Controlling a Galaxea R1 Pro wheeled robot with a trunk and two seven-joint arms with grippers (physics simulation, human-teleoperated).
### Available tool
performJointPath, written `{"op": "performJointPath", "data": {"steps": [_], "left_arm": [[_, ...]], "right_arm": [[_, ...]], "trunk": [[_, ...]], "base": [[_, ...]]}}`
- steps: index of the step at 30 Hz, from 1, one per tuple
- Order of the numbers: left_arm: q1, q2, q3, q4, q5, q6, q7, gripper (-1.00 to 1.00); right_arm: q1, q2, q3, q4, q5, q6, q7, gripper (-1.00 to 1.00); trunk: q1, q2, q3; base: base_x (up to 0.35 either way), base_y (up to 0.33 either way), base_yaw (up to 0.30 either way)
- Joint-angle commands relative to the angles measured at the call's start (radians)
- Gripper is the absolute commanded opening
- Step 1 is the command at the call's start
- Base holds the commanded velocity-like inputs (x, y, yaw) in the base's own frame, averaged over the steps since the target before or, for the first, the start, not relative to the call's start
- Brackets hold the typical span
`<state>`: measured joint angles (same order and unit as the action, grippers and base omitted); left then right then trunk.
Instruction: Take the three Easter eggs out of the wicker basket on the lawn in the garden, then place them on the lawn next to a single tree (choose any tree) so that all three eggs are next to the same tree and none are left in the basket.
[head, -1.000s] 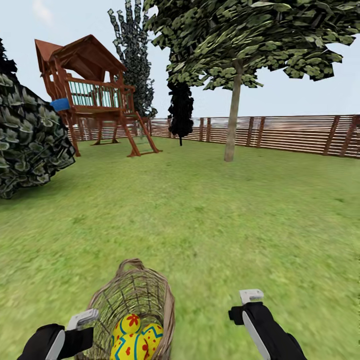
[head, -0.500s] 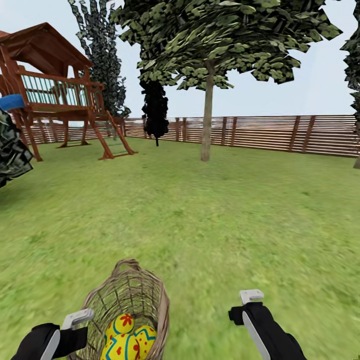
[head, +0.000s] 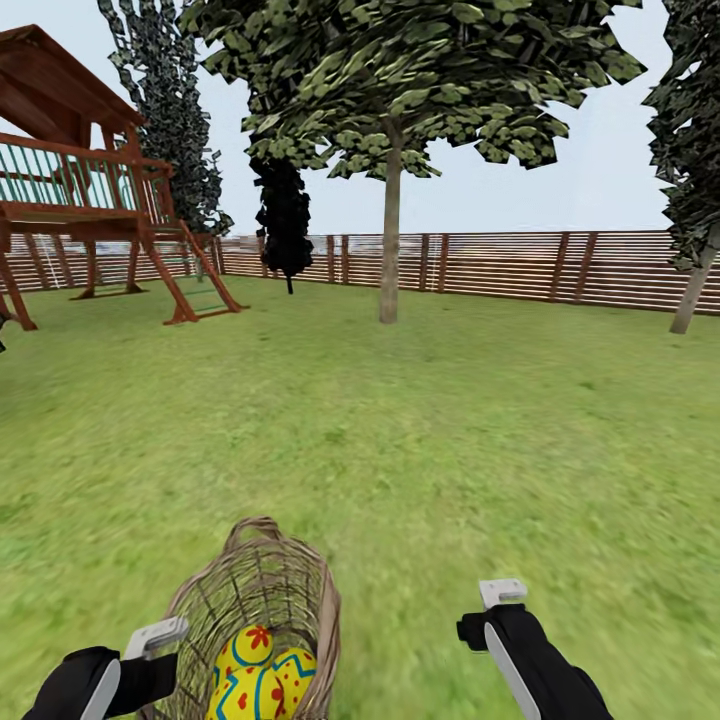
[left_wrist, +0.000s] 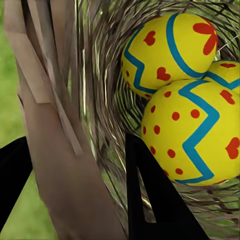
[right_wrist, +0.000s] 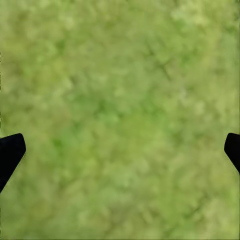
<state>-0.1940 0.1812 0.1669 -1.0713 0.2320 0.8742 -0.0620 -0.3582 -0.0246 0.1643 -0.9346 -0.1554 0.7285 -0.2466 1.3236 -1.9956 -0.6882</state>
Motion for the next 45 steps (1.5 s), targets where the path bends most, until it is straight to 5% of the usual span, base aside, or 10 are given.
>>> {"op": "performJointPath", "data": {"steps": [1,45], "left_arm": [[-0.001,0.000,0.002,-0.001,0.004,0.005,-0.007,-1.00],[-0.001,-0.003,0.002,0.002,0.005,0.005,-0.005,-1.00]], "right_arm": [[-0.001,-0.001,0.004,-0.001,-0.011,0.003,-0.010,1.00],[-0.001,-0.003,0.001,-0.001,-0.011,0.005,-0.010,1.00]], "trunk": [[0.000,-0.001,-0.001],[0.000,-0.001,-0.001]], "base": [[0.343,0.000,0.000],[0.343,0.000,-0.022]]}}
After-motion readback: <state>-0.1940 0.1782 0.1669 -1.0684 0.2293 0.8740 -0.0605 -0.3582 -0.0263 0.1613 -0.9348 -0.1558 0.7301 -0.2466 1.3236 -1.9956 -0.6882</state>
